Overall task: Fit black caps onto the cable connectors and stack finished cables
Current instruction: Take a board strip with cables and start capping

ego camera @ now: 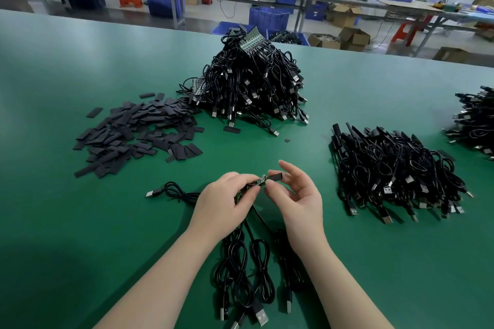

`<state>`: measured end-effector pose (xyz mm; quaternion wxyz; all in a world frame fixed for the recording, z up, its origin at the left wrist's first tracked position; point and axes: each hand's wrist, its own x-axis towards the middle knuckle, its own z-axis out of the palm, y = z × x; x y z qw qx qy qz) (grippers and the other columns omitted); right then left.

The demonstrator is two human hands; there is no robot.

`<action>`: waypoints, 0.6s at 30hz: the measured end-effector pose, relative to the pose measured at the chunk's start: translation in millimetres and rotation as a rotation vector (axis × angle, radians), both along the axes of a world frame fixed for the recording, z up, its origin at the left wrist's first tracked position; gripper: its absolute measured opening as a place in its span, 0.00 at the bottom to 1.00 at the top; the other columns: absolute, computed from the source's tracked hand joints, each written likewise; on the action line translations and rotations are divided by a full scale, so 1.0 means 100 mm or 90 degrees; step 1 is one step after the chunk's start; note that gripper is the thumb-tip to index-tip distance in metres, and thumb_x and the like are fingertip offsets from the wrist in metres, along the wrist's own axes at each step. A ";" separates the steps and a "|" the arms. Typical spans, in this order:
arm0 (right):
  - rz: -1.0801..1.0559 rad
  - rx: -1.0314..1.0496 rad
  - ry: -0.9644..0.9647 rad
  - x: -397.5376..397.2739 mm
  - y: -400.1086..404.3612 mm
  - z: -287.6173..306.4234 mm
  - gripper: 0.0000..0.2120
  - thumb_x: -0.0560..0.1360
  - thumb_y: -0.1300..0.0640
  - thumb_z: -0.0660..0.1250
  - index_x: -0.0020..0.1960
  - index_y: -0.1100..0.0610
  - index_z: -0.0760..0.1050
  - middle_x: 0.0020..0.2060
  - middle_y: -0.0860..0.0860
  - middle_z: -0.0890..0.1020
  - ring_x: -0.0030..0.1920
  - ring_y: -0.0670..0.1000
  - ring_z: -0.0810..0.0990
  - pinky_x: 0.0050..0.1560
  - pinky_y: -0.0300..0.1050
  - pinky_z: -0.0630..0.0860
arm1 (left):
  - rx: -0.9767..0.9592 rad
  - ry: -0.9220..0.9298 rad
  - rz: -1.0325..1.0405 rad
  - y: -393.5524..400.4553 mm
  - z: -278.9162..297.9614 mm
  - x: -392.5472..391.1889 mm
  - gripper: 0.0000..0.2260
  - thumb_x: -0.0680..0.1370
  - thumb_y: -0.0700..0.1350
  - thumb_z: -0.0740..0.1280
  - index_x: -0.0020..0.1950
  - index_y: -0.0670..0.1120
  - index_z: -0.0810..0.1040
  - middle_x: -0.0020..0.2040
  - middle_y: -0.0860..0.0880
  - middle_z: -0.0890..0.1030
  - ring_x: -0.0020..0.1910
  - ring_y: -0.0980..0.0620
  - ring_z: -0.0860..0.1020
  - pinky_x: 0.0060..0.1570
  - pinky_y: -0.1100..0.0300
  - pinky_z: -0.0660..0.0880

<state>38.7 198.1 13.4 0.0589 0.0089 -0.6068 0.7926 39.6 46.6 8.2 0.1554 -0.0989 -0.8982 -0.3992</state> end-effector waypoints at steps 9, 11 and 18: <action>-0.005 -0.085 -0.035 -0.04 0.05 0.01 0.13 0.75 0.66 0.71 0.52 0.50 0.85 0.47 0.55 0.86 0.50 0.52 0.85 0.50 0.41 0.80 | 0.024 0.001 0.006 -0.01 -0.01 -0.02 0.11 0.79 0.52 0.66 0.60 0.56 0.80 0.44 0.64 0.76 0.41 0.70 0.72 0.38 0.75 0.66; -0.025 -0.083 -0.027 -0.04 0.06 0.02 0.12 0.75 0.67 0.71 0.51 0.51 0.85 0.45 0.55 0.86 0.49 0.54 0.86 0.50 0.41 0.80 | 0.021 -0.004 0.009 -0.02 -0.01 -0.02 0.11 0.78 0.53 0.66 0.60 0.56 0.81 0.44 0.66 0.75 0.40 0.71 0.72 0.38 0.76 0.66; -0.037 -0.058 -0.009 -0.02 0.04 0.02 0.13 0.75 0.68 0.71 0.49 0.50 0.85 0.43 0.55 0.86 0.48 0.53 0.85 0.49 0.41 0.80 | 0.004 0.006 0.002 -0.01 -0.01 -0.02 0.09 0.78 0.51 0.68 0.57 0.55 0.82 0.37 0.65 0.72 0.39 0.70 0.72 0.35 0.74 0.64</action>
